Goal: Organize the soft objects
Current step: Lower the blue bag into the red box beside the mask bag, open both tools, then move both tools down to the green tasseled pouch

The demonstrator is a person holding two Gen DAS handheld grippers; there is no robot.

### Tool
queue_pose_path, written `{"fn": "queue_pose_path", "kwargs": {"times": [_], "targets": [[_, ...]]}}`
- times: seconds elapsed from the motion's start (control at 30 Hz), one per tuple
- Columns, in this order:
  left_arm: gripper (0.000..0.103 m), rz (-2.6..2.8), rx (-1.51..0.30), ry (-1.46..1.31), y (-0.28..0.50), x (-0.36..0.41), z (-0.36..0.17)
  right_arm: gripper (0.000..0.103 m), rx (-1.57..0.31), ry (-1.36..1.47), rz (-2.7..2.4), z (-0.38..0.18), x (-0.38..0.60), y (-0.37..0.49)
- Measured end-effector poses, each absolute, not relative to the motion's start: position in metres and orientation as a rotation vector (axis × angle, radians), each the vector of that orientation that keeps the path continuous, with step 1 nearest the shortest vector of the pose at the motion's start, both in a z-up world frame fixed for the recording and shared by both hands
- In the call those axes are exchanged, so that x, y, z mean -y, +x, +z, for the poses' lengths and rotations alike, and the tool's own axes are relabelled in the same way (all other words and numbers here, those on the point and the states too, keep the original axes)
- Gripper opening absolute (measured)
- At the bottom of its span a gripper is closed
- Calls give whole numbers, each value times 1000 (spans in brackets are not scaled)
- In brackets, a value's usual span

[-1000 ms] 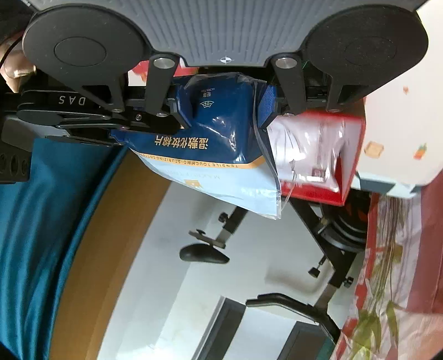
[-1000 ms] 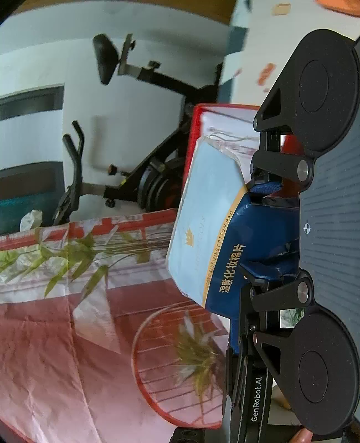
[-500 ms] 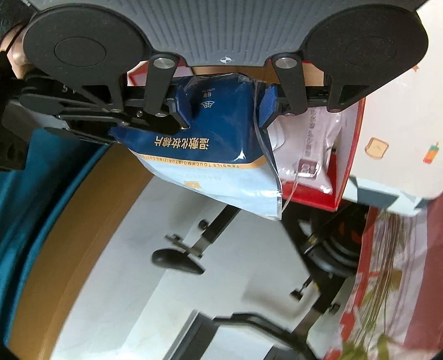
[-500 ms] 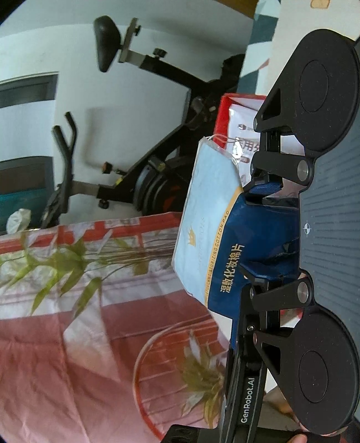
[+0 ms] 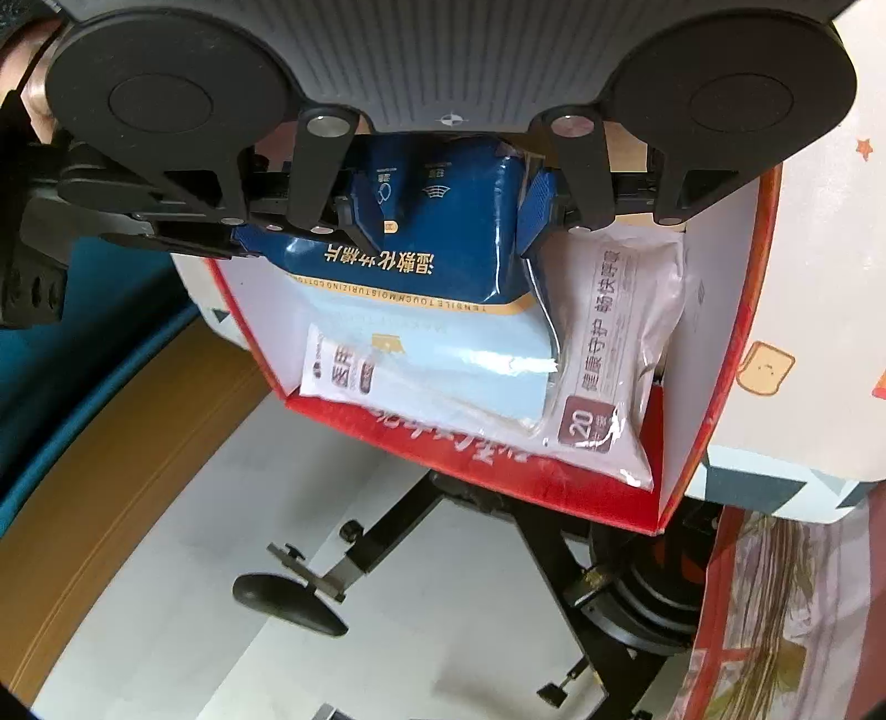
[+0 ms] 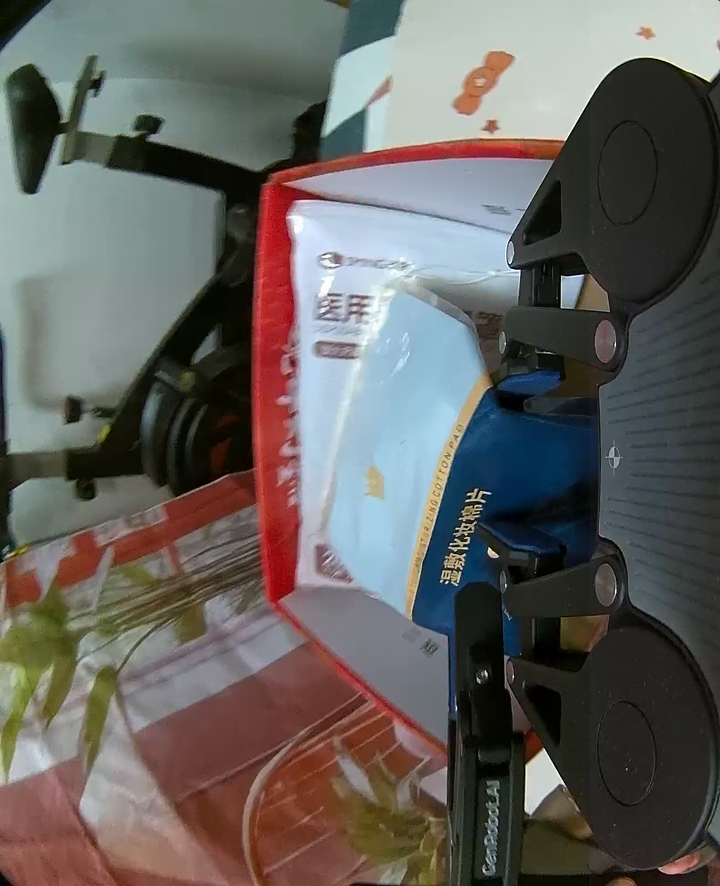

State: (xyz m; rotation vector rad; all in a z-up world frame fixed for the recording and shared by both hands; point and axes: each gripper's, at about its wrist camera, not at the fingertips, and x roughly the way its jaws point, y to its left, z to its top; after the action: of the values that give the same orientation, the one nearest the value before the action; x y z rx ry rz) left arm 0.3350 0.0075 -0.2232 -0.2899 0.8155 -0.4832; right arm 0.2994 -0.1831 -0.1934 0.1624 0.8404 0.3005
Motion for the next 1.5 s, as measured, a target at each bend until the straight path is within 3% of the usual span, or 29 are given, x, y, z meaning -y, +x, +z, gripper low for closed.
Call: {"fn": "queue_pose_path", "kwargs": {"times": [0.4, 0.53, 0.7, 0.77, 0.9, 0.97, 1.0, 1.07, 1.1, 1.17, 1.5], "targets": [[54, -442, -836, -276, 340, -11, -231, 44, -1047, 82, 197, -220, 167, 317], [55, -441, -810, -260, 333, -10, -224, 50, -1059, 95, 119, -218, 170, 321], [56, -439, -760, -215, 316, -12, -210, 62, -987, 68, 97, -199, 166, 305], [59, -431, -739, -203, 308, -13, -204, 77, -940, 46, 104, -186, 164, 296], [60, -429, -685, -161, 286, -15, -189, 88, -823, -2, 111, -158, 161, 268], [72, -427, -664, -133, 274, -14, -184, 101, -777, 11, 115, -147, 163, 254], [76, -425, -654, -121, 267, -14, -181, 103, -748, 25, 123, -141, 164, 244], [96, -428, -633, -103, 252, -16, -177, 103, -707, 25, 126, -136, 165, 228], [99, -430, -622, -90, 243, -17, -175, 103, -685, 18, 123, -134, 165, 219], [103, -427, -602, -60, 226, -20, -174, 103, -651, 31, 123, -134, 167, 201], [103, -372, -645, 3, 157, -45, -207, 103, -657, 155, 172, -183, 166, 119]]}}
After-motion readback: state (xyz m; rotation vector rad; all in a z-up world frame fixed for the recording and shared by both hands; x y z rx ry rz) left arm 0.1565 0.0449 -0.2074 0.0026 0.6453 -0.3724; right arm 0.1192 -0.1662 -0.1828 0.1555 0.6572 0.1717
